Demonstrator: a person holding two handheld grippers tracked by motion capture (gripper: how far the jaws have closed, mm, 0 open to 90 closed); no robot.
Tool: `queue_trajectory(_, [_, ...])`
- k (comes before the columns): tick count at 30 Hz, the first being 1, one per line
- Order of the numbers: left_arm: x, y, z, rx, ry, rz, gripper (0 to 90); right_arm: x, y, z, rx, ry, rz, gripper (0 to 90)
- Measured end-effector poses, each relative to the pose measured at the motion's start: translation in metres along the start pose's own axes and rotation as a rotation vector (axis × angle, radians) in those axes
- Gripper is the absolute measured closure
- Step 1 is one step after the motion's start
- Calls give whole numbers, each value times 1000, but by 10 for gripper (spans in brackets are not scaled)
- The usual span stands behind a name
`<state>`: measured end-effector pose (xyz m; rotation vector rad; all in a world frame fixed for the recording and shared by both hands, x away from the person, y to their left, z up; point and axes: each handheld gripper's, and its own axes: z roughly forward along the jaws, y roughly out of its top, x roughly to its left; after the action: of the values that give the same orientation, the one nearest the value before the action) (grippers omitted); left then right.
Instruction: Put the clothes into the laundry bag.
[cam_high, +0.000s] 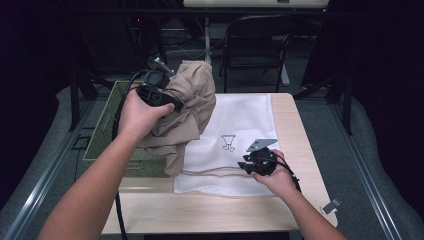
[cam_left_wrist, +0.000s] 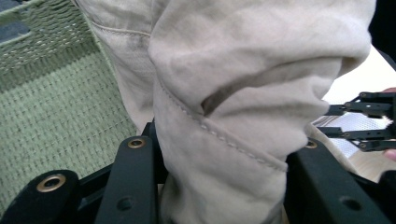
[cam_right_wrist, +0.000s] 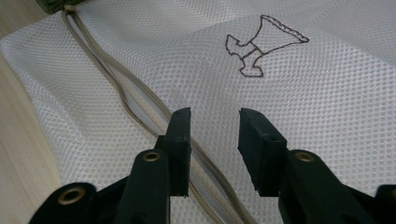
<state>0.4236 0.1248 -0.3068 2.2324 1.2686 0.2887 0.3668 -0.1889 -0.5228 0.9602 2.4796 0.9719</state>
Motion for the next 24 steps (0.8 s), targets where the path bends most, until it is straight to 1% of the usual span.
queue_trajectory(1, [-1, 0, 1, 1, 1, 0, 603, 2, -1, 3, -7, 8, 7, 626])
queue_trajectory(6, [-6, -1, 3, 0, -16, 8, 603, 9, -3, 12, 9, 11, -23, 583])
queue_trajectory(7, [-6, -1, 4, -2, -18, 11, 603, 10, -3, 13, 17, 6, -30, 571])
queue_trajectory(8, [-7, -1, 4, 1, -21, 11, 603, 11, -3, 15, 7, 2, -35, 560])
queue_trajectory(9, [-8, -1, 5, -2, -21, 14, 603, 13, -3, 17, 8, -1, -45, 547])
queue_trajectory(10, [-9, 0, 5, 1, -24, 16, 603, 14, -3, 17, 22, 4, -47, 538])
queue_trajectory(12, [-10, 0, 6, 0, -29, 20, 603, 15, -3, 20, 16, 0, -59, 530])
queue_trajectory(13, [-11, 0, 6, -1, -33, 19, 603, 17, -3, 21, 26, -3, -57, 526])
queue_trajectory(14, [-12, 0, 6, -1, -36, 21, 603, 17, -3, 23, 26, -7, -66, 520])
queue_trajectory(15, [-13, 0, 7, -2, -40, 23, 603, 18, -3, 23, 29, -3, -67, 519])
queue_trajectory(17, [-14, 0, 9, -6, -43, 25, 603, 19, -3, 25, 47, -9, -75, 515])
queue_trajectory(18, [-14, 0, 9, -2, -46, 26, 603, 20, -3, 27, 42, -15, -85, 515])
queue_trajectory(19, [-15, 0, 10, -1, -49, 26, 603, 20, -3, 28, 37, -13, -82, 515])
queue_trajectory(20, [-15, 0, 11, 0, -50, 28, 603, 21, -2, 28, 57, -25, -98, 522])
queue_trajectory(21, [-16, 0, 12, 1, -51, 27, 603, 21, -2, 28, 57, -25, -98, 522])
queue_trajectory(24, [-16, 0, 14, 4, -57, 29, 603, 22, -3, 30, 52, -25, -106, 561])
